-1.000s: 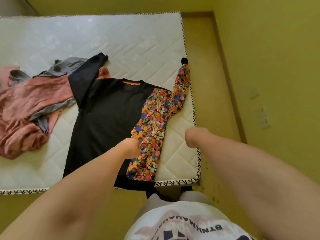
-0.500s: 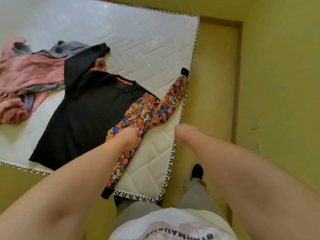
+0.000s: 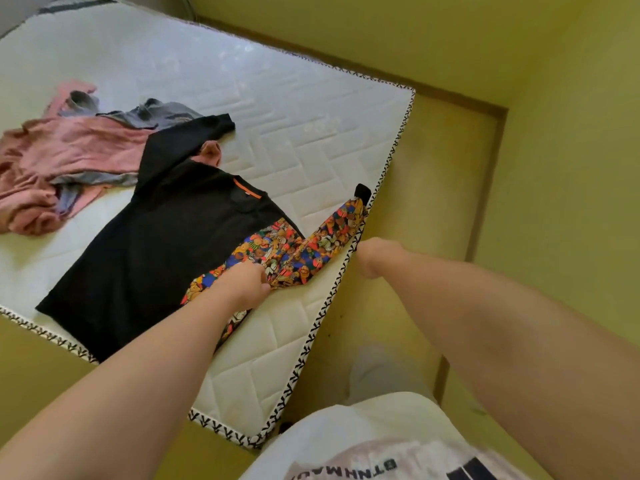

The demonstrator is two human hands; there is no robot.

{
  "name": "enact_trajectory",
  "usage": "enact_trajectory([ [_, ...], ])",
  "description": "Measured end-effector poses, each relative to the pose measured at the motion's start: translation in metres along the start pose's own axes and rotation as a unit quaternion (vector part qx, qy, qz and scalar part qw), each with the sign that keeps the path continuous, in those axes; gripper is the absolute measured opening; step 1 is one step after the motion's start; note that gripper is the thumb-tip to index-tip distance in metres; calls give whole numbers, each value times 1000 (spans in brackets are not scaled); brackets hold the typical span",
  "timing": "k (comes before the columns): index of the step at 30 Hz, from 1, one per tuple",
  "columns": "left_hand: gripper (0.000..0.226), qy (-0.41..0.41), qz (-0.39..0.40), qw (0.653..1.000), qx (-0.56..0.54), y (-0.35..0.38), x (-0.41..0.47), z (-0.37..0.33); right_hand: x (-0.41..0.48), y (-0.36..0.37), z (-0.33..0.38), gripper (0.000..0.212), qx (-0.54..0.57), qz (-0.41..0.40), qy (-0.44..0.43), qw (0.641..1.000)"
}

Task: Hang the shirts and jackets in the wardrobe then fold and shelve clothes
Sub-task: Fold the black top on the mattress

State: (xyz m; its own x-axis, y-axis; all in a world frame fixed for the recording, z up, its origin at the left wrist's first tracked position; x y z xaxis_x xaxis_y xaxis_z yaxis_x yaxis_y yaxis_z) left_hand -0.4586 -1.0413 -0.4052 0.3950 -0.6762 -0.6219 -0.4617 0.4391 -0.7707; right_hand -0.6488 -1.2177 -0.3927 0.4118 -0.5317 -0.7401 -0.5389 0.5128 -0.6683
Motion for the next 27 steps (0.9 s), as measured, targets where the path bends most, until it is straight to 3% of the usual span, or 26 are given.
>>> enact_trajectory([
  [7,17,-4,-18,998,-63,-17,81,-46,116,-47,-68,9,45,-17,25,999],
  [12,14,-96,-11,987,-125,-17,181,-77,259,-83,-107,15,114,-50,4,992],
  [14,19,-143,11,978,-153,-13,213,-91,308,-87,-114,19,129,-29,-18,991],
  [17,19,-188,44,962,-194,-8,247,-112,361,-87,-121,10,139,8,-19,990],
  [22,26,-216,88,944,-232,-7,280,-140,411,-71,-126,38,57,99,-56,992],
  [27,27,-240,79,931,-262,-16,299,-153,421,-84,-126,41,56,89,-154,982],
])
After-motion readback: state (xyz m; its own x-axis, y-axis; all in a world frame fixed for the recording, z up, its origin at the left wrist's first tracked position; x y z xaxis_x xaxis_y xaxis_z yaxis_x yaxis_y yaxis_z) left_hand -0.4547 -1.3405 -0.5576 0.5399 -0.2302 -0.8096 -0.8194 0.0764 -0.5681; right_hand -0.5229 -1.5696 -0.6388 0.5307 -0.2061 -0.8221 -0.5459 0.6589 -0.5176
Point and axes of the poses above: each hand's wrist, its own x-axis towards the middle knuckle, its own y-axis out of the palm, z = x × y, the point moved 3 cm from there along x, towards the middle knuckle, and after that the axes turned 1 degree about -y, right-handed, at the moved point
